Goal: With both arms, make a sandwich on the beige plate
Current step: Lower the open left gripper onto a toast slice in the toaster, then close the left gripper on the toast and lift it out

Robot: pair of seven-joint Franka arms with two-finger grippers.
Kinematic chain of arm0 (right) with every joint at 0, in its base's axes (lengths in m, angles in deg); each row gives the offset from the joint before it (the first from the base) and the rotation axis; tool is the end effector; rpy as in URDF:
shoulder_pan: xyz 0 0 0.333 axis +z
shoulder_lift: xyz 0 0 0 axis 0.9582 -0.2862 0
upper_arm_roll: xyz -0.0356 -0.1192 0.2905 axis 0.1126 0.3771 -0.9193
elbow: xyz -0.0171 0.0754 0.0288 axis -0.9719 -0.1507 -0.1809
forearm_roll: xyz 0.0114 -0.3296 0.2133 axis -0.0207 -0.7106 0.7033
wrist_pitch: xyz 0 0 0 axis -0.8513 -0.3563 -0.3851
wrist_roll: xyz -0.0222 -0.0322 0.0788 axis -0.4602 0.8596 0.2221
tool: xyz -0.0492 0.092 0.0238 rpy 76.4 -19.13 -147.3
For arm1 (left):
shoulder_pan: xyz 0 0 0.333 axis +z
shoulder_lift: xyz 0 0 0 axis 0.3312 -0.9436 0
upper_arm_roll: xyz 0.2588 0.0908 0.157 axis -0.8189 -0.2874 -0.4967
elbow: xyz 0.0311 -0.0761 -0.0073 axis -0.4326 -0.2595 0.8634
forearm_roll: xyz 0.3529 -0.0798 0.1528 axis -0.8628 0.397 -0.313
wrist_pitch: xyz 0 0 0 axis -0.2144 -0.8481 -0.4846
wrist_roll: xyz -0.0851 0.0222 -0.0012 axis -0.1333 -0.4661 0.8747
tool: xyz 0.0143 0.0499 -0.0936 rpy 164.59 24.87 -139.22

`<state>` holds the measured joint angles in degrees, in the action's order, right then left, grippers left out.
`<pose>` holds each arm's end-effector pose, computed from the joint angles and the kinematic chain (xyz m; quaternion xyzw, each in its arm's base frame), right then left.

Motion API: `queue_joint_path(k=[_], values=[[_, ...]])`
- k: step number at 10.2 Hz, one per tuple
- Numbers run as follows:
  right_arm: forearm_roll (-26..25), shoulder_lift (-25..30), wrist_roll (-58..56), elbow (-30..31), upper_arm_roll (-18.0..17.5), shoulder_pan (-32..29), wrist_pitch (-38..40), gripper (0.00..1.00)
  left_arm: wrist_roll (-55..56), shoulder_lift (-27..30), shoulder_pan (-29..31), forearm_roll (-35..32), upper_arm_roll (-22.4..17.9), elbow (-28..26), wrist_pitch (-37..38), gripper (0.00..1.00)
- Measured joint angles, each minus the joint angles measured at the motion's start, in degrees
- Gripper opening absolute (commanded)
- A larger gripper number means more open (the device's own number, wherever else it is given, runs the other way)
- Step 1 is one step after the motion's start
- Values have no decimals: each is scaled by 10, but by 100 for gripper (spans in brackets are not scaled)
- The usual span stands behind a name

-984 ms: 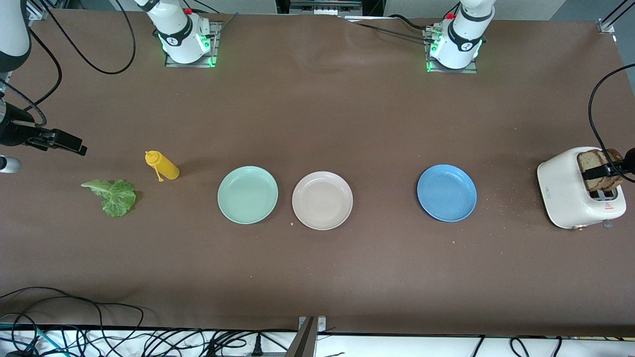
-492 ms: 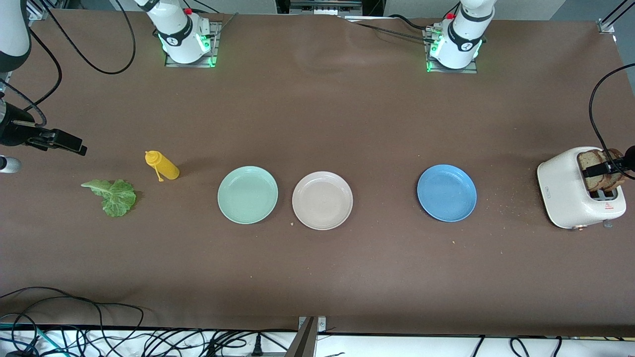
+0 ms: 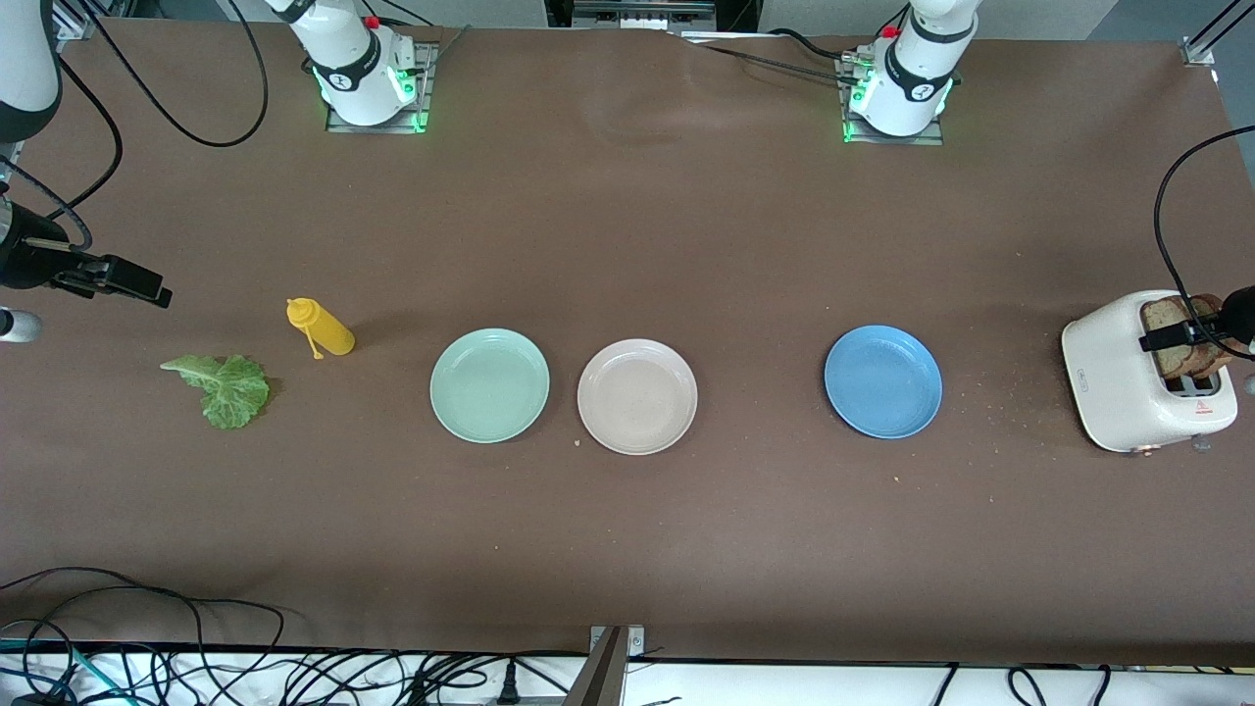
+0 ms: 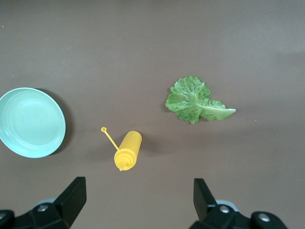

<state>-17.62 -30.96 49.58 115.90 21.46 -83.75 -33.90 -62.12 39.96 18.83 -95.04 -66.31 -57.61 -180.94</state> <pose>0.5977 -0.0495 0.5379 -0.9978 0.0616 0.0228 0.0111 0.5832 0.2470 0.3746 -0.9912 -0.1110 0.0690 0.0206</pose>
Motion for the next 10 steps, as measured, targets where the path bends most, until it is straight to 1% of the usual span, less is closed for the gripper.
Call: queue_joint_path(k=[1,4,5,6,7,10], values=[[0,0,0,0,0,0,0,100,0,-1,0,0,0,-1,0,72],[0,0,0,0,0,0,0,100,-17,-3,1,0,0,-4,0,27],[0,0,0,0,0,0,0,100,-35,-3,3,0,-1,-4,0,15],[0,0,0,0,0,0,0,100,-57,-3,6,0,-2,-4,-1,6],[0,0,0,0,0,0,0,100,-81,-3,9,0,-3,-4,-2,0],[0,0,0,0,0,0,0,100,-119,-3,15,0,-5,-3,-3,0]])
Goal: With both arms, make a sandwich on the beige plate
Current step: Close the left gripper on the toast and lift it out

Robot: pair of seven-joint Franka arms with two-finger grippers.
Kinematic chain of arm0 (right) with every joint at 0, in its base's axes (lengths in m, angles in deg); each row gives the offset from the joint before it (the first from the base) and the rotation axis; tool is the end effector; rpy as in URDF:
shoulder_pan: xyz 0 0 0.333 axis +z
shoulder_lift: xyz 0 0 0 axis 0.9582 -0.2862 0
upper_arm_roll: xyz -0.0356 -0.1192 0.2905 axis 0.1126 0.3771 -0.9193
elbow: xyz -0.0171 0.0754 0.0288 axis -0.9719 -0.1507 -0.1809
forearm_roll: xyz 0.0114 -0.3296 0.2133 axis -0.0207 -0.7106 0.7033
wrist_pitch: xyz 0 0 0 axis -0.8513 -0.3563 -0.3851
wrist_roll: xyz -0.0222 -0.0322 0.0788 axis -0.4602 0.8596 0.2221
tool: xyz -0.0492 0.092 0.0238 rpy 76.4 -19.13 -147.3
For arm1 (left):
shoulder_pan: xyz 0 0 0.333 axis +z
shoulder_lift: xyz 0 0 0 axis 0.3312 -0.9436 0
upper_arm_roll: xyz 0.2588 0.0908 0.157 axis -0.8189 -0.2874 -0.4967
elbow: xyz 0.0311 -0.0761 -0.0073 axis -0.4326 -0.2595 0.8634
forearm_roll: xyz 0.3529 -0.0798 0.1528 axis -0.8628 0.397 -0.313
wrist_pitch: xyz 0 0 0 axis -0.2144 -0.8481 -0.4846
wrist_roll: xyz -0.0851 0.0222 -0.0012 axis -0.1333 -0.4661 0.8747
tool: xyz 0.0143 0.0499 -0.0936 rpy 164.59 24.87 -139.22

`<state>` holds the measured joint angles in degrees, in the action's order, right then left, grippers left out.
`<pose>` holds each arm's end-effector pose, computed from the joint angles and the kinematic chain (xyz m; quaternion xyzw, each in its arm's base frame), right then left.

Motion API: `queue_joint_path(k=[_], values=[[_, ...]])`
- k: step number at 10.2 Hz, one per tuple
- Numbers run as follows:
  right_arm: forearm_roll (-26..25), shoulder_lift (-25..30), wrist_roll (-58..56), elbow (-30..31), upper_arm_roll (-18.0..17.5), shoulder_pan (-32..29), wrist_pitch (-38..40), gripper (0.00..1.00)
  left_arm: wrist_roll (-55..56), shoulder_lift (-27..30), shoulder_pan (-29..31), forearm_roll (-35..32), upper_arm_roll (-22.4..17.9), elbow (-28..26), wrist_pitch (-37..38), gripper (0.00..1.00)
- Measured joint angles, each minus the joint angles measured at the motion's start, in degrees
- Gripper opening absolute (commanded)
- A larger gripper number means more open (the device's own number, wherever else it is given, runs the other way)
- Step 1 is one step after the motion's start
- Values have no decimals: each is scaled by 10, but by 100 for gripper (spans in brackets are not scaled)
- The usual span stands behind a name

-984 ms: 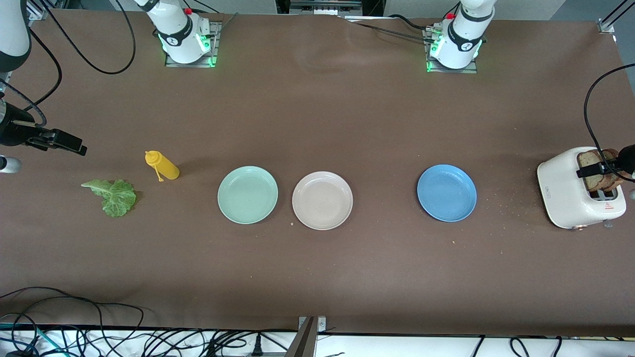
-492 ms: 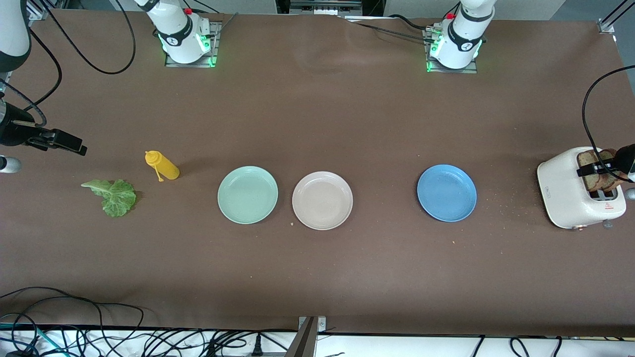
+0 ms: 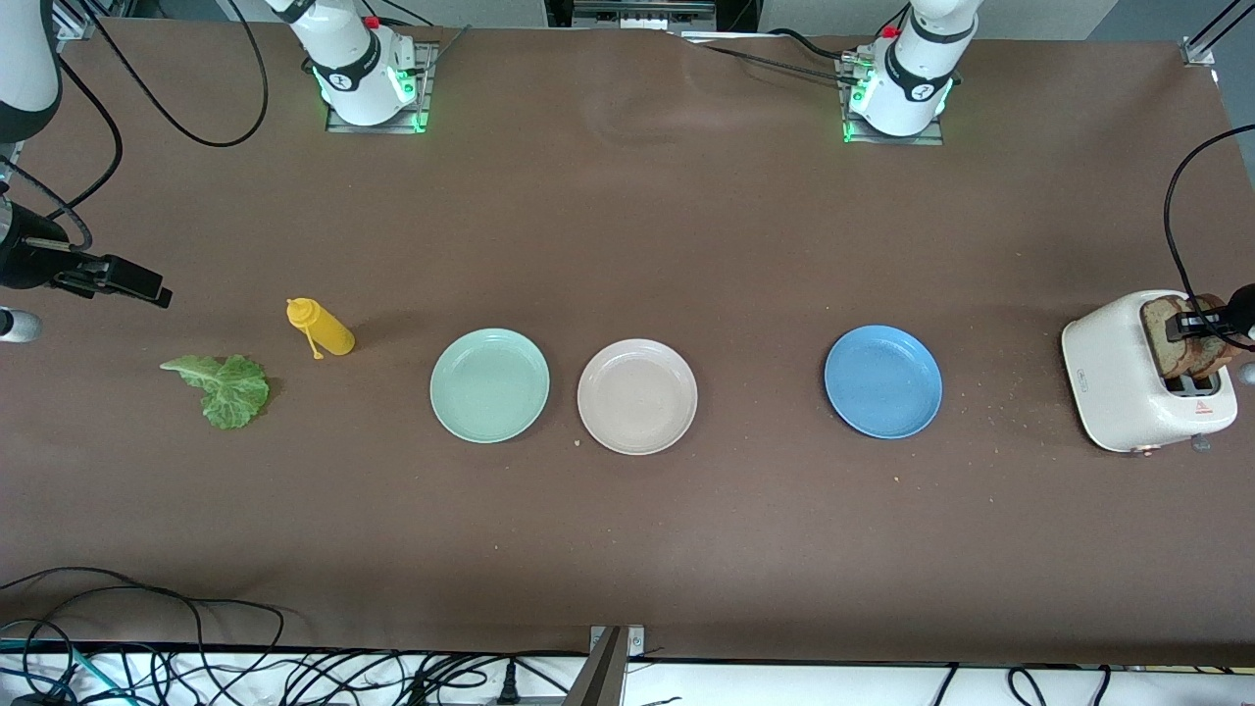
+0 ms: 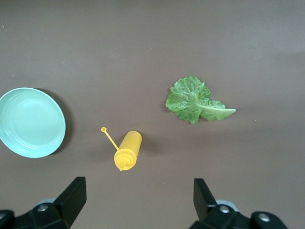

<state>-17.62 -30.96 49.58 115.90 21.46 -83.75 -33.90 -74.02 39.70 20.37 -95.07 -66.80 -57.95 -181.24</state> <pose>0.5977 -0.0495 0.5379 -0.9978 0.0616 0.0228 0.0111 0.5739 0.2666 0.3690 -0.9969 -0.0244 0.0739 0.0117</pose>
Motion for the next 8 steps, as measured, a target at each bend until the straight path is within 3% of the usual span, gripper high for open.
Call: queue_joint_path(k=[3,8], values=[[0,0,0,0,0,0,0,100,-4,0,1,0,1,10,4,0],[0,0,0,0,0,0,0,100,-1,6,-15,9,10,109,110,0]])
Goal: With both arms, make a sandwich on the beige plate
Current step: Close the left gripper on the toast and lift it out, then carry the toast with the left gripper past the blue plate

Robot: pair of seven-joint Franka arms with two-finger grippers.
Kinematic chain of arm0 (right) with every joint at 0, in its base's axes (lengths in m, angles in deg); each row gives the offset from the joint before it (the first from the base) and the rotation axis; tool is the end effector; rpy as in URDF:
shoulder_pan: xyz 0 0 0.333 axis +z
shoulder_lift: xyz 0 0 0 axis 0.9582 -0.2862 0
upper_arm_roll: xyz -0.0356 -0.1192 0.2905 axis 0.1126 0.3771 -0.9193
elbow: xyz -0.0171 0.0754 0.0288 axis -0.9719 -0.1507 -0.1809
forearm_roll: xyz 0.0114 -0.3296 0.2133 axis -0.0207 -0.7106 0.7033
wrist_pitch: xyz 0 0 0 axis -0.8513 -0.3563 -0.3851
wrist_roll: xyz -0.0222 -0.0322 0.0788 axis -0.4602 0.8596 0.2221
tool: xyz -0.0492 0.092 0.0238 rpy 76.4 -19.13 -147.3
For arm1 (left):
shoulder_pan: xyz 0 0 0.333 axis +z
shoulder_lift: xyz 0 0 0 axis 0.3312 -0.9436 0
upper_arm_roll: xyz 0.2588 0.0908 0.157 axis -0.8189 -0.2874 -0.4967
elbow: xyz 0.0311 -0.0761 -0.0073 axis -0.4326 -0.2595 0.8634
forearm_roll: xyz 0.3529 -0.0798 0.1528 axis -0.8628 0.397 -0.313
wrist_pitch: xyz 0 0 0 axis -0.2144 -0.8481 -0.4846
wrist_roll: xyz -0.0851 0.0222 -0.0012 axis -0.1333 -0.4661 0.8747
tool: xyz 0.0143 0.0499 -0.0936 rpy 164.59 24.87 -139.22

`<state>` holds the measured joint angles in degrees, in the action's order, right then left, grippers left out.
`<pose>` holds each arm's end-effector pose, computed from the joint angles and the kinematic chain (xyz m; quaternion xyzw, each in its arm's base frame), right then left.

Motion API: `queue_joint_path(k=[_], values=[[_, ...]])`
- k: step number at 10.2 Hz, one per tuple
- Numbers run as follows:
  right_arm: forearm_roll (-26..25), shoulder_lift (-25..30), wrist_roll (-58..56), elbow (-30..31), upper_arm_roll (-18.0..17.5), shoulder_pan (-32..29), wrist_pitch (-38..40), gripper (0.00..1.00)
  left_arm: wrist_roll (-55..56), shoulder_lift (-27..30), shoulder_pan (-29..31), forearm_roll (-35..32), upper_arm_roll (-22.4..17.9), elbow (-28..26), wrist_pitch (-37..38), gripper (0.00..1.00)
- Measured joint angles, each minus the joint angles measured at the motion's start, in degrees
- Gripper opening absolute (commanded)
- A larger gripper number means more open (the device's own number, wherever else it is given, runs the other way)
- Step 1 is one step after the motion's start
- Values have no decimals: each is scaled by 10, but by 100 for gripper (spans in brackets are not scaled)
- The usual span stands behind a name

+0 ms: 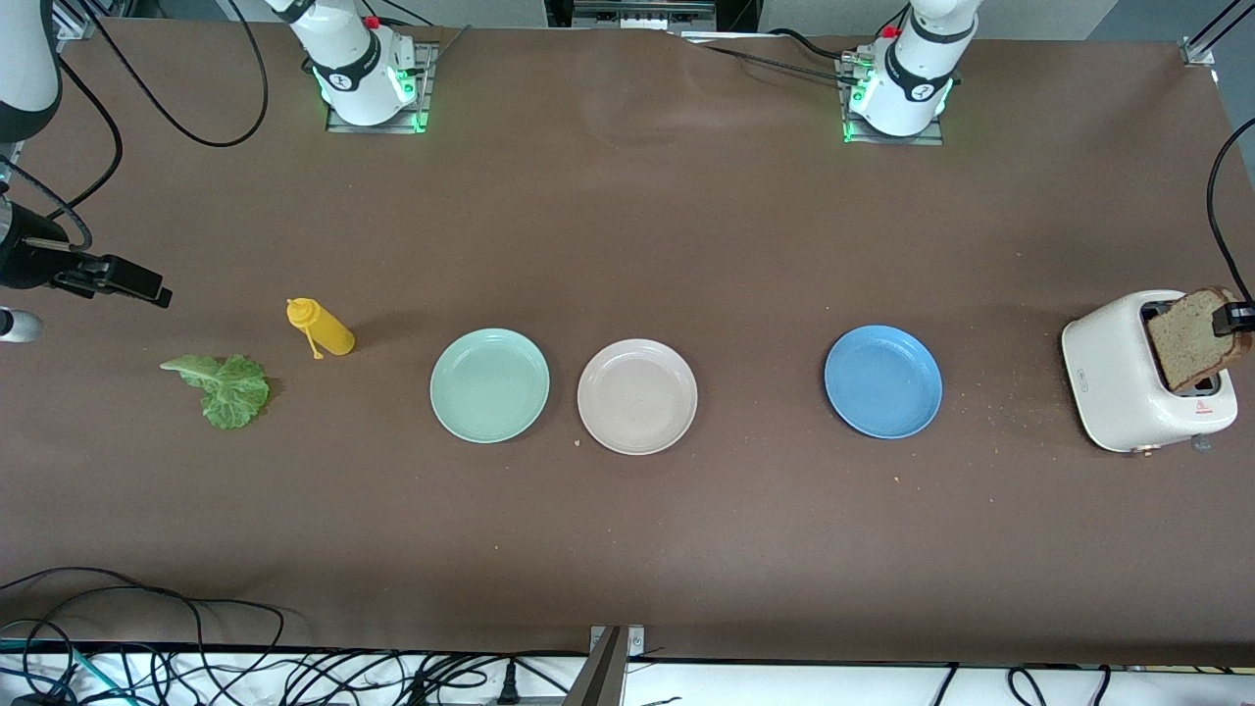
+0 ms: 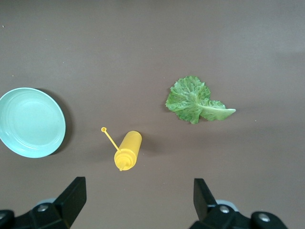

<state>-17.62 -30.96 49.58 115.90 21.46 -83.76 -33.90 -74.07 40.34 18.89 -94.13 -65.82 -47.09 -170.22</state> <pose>0.5977 -0.0496 0.5379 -0.9978 0.0617 0.0228 0.0111 0.5930 0.2570 0.4491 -0.9973 -0.0226 0.0692 0.0118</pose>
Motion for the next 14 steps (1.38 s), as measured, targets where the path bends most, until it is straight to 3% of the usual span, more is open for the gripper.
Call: queue_joint_path(k=[3,7,14], values=[[0,0,0,0,0,0,0,100,39,0,-42,66,0,72,94,0],[0,0,0,0,0,0,0,100,121,-19,-99,202,1,79,114,0],[0,0,0,0,0,0,0,100,140,-160,-232,508,1,78,102,0]])
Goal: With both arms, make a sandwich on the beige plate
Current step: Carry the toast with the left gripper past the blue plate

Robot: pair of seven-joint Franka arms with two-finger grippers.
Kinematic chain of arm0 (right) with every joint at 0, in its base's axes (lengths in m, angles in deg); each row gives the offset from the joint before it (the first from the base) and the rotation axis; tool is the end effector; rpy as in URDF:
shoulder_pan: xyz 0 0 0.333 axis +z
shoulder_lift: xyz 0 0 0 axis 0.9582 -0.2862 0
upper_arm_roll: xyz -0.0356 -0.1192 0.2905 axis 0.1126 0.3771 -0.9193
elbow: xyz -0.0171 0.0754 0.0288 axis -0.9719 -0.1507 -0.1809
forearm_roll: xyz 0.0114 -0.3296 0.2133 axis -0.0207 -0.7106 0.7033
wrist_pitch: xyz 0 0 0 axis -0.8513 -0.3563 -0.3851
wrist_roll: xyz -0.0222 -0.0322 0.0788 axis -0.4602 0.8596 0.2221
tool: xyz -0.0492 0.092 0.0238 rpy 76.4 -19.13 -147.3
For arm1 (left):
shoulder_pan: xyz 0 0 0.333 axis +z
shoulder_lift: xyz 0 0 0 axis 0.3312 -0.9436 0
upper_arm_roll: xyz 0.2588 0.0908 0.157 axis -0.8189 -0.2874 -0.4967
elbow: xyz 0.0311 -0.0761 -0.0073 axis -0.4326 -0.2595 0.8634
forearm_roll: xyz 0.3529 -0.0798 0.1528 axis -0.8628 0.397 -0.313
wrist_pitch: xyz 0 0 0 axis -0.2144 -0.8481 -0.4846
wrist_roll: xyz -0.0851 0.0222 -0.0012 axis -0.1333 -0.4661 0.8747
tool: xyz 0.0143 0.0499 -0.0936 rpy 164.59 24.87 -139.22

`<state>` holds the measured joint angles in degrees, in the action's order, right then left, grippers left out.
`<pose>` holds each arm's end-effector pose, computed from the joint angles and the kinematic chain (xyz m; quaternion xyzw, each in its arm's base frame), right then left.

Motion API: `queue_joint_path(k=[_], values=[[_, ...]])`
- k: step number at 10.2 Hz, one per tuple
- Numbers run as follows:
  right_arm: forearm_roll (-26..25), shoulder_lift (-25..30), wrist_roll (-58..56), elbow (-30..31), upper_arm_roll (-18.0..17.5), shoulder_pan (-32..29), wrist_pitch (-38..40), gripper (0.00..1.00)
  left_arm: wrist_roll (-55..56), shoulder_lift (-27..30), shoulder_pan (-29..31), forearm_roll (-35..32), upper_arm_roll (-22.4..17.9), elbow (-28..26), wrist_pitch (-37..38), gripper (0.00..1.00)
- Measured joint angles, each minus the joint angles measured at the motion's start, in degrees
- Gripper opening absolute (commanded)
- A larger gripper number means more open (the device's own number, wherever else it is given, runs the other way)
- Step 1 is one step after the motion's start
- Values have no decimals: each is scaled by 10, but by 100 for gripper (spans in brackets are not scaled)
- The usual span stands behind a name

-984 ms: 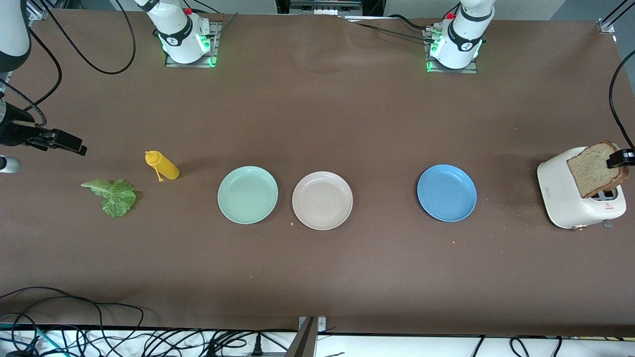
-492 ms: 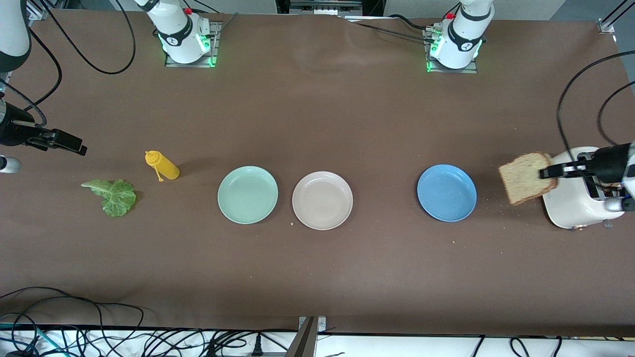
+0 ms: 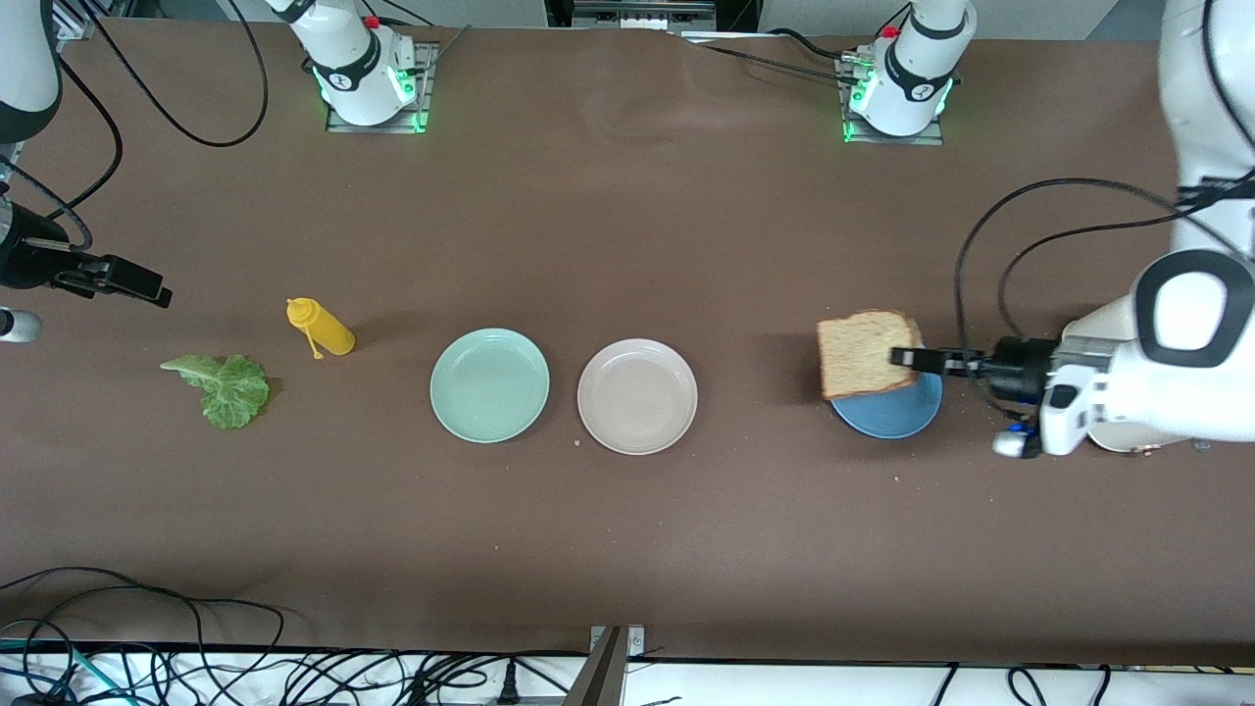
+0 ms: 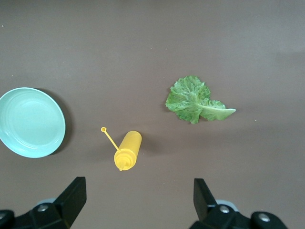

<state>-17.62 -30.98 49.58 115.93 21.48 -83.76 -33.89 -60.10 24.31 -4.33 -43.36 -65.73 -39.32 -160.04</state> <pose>0.5977 -0.0498 0.5374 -0.9978 0.0618 0.0233 0.0111 0.6740 -0.0672 0.3582 0.8805 0.0449 -0.2061 0.4245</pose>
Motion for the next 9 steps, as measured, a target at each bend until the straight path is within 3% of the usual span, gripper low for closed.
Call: queue_joint_path(k=[3,9], values=[[0,0,0,0,0,0,0,100,-55,-54,-52,87,1,3,-71,0],[0,0,0,0,0,0,0,100,-139,-117,-160,194,2,4,-239,0]])
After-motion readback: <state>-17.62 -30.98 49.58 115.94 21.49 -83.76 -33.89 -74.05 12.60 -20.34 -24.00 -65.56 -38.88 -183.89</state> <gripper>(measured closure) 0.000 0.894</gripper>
